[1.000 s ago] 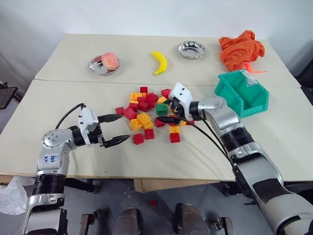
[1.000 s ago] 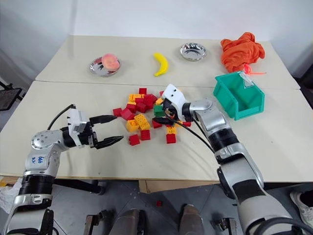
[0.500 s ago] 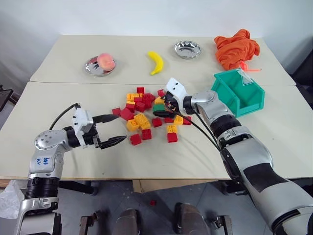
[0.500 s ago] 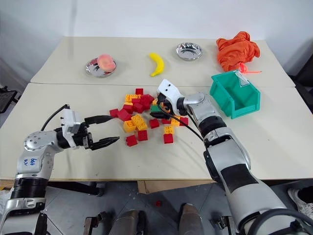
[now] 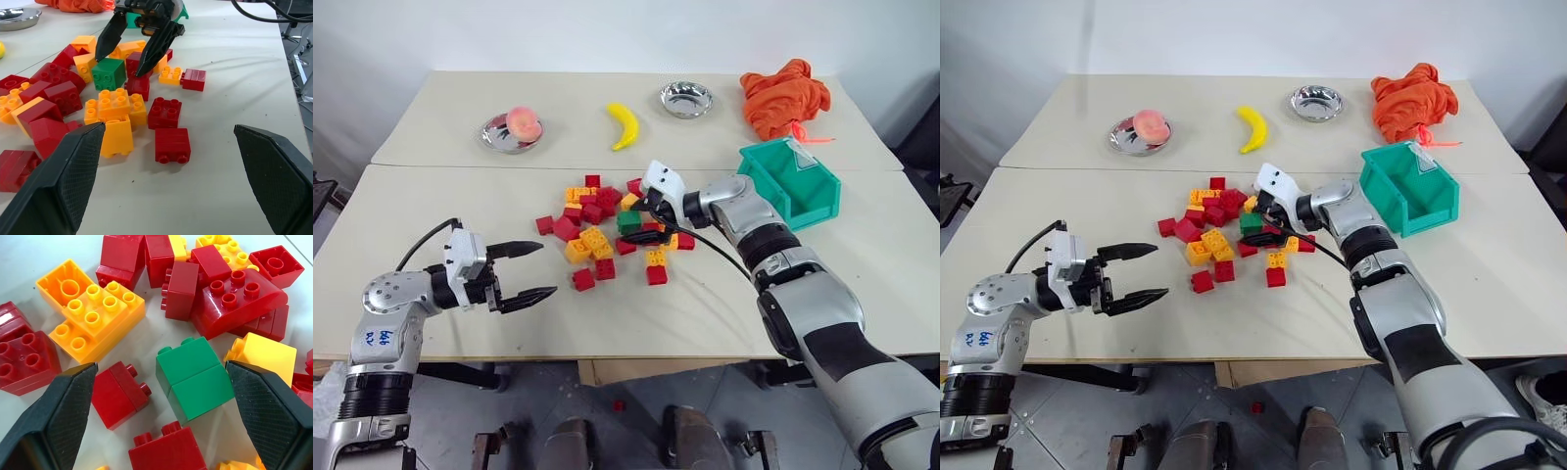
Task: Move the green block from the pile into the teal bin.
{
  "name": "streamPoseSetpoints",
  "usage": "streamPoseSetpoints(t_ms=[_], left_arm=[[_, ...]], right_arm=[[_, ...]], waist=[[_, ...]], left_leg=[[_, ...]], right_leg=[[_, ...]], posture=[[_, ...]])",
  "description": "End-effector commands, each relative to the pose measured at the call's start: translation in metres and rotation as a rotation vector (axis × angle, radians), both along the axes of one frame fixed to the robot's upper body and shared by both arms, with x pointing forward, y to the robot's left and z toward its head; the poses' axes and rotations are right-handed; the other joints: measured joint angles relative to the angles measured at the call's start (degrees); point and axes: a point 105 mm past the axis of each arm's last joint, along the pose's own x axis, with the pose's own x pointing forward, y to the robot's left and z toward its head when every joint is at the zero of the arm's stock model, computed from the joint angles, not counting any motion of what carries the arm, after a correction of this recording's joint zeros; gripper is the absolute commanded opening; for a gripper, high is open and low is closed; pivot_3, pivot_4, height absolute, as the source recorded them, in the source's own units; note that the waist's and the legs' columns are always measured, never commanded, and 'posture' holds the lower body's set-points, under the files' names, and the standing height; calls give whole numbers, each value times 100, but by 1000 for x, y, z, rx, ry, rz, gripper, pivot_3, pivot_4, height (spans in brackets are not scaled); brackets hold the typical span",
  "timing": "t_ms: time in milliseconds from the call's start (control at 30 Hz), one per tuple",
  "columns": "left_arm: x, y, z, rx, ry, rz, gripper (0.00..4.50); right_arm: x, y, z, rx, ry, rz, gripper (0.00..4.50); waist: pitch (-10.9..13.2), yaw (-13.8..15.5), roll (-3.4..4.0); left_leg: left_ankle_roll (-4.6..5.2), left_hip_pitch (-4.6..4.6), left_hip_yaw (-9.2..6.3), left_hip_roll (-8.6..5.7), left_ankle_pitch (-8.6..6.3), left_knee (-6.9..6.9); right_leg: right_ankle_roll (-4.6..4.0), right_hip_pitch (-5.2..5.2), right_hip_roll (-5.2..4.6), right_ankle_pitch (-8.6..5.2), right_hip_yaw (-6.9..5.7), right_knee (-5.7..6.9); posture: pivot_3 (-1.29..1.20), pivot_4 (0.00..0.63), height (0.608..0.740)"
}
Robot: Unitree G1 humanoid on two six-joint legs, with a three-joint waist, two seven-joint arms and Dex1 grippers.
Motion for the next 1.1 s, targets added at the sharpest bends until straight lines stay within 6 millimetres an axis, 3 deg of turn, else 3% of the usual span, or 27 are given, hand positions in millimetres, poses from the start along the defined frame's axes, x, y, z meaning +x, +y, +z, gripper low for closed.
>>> streamPoseSetpoints(t_ms=[33,300,400,633,767,867,967,1067,1100], left_arm=[[-4,0,10,-20,-41,-5,4488],[-3,-3,10,-20,-40,-24,4488],[-4,-3,10,-20,-39,-24,4500],[-3,-6,11,-21,-35,-47,4500],[-3,-16,15,-37,-47,-80,4500],[-3,-28,18,-63,-57,-115,4500],[-4,-37,18,-81,-58,-131,4500],[-7,-47,16,-101,-54,-145,4500],[-8,-49,15,-105,-52,-145,4500]], right_arm=[[7,-10,-16,-92,-41,-67,4380],[7,-6,-16,-100,-28,-66,4380],[6,1,-10,-49,-30,-53,3804],[3,8,1,34,-48,-12,1560],[-2,7,27,142,-160,74,1463],[-3,-14,62,281,-296,62,1463],[-10,-42,73,327,-349,22,1463],[-26,-92,78,380,-365,-114,1463],[-35,-113,70,366,-349,-179,1463]], waist=[[0,1,0],[0,6,1],[0,3,1],[1,1,1],[1,8,2],[2,42,2],[1,64,2],[1,120,2],[1,170,2]], left_leg=[[0,0,0,0,0,0],[0,2,3,0,0,1],[0,2,3,0,0,1],[0,1,3,0,0,-1],[0,-1,3,0,0,-1],[0,-4,1,-1,0,0],[0,-7,-1,-2,0,2],[0,-6,-5,-1,0,-2],[0,-7,-4,-1,0,-3]], right_leg=[[0,0,0,0,0,0],[0,1,0,0,3,-1],[0,1,0,0,2,0],[0,0,0,0,2,-2],[0,0,0,0,1,-3],[0,0,-1,0,0,-5],[0,1,-1,0,-1,-8],[0,4,-1,0,-5,-11],[0,4,-1,0,-6,-15]], posture=[[0,150,740],[0,150,740],[0,150,740],[0,150,740],[0,150,740],[0,150,740],[0,150,740],[0,150,740],[0,150,740]])
